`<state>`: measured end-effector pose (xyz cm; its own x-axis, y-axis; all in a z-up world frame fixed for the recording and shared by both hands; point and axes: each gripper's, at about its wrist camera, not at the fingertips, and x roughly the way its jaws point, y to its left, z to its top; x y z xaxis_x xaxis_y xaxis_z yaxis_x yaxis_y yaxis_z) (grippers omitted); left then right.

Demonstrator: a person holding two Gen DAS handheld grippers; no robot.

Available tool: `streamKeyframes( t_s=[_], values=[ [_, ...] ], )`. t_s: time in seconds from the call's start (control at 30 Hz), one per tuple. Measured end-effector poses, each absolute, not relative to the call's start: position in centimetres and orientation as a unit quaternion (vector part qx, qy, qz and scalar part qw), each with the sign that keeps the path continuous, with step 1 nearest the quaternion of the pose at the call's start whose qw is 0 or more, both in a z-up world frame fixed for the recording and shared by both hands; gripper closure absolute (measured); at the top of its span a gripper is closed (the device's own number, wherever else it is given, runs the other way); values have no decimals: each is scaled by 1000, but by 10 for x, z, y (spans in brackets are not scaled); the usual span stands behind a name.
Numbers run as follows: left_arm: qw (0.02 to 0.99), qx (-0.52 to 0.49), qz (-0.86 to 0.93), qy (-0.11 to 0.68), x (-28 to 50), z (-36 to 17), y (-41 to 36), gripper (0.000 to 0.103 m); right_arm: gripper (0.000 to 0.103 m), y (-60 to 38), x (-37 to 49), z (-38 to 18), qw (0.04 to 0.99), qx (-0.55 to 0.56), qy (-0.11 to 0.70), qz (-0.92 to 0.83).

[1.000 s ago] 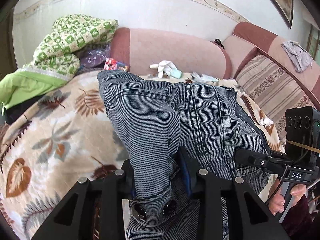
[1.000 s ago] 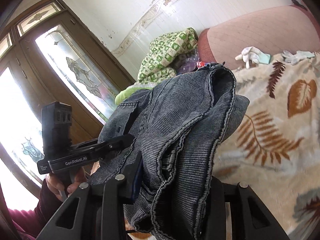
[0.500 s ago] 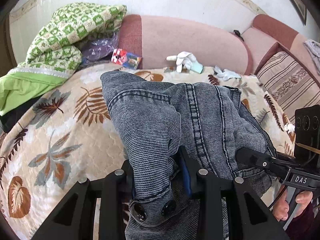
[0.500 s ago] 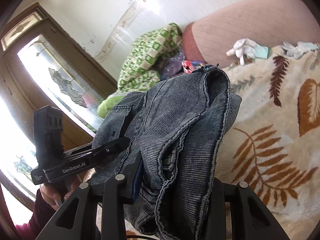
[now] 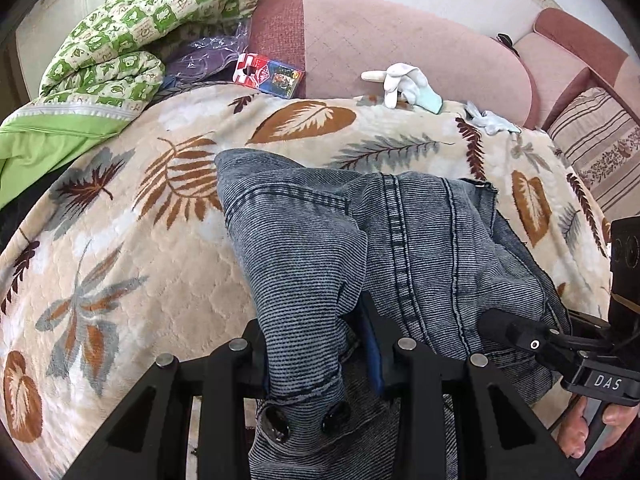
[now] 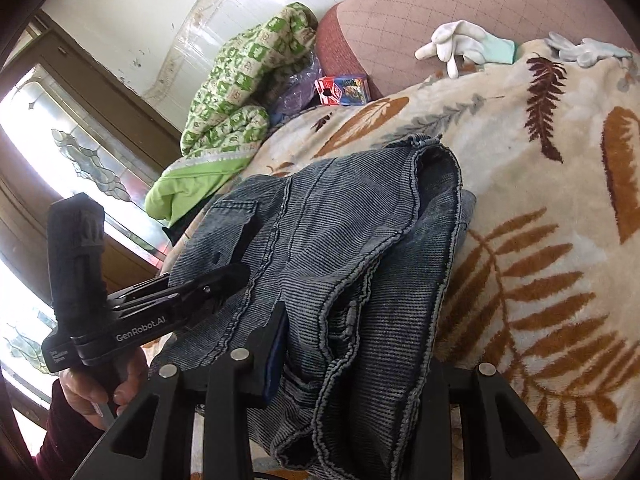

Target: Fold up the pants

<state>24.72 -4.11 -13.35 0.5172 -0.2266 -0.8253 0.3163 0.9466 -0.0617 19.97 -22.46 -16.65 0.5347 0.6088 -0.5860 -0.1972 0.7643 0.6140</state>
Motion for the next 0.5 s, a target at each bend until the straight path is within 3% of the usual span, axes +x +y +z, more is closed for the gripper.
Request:
streamKeyframes(
  t_s=[0.13, 0.4, 0.5],
  values=[
    [867, 51, -145, 475, 250, -140, -41, 58, 64, -224, 203, -170, 837, 246, 428, 234],
    [868, 64, -107, 481, 241, -135, -38, 39, 43, -225, 204, -175, 834, 245, 449, 209],
    [882, 76, -88, 457, 224, -117, -36, 27, 43, -225, 199, -167, 836, 238, 450, 204]
  ],
)
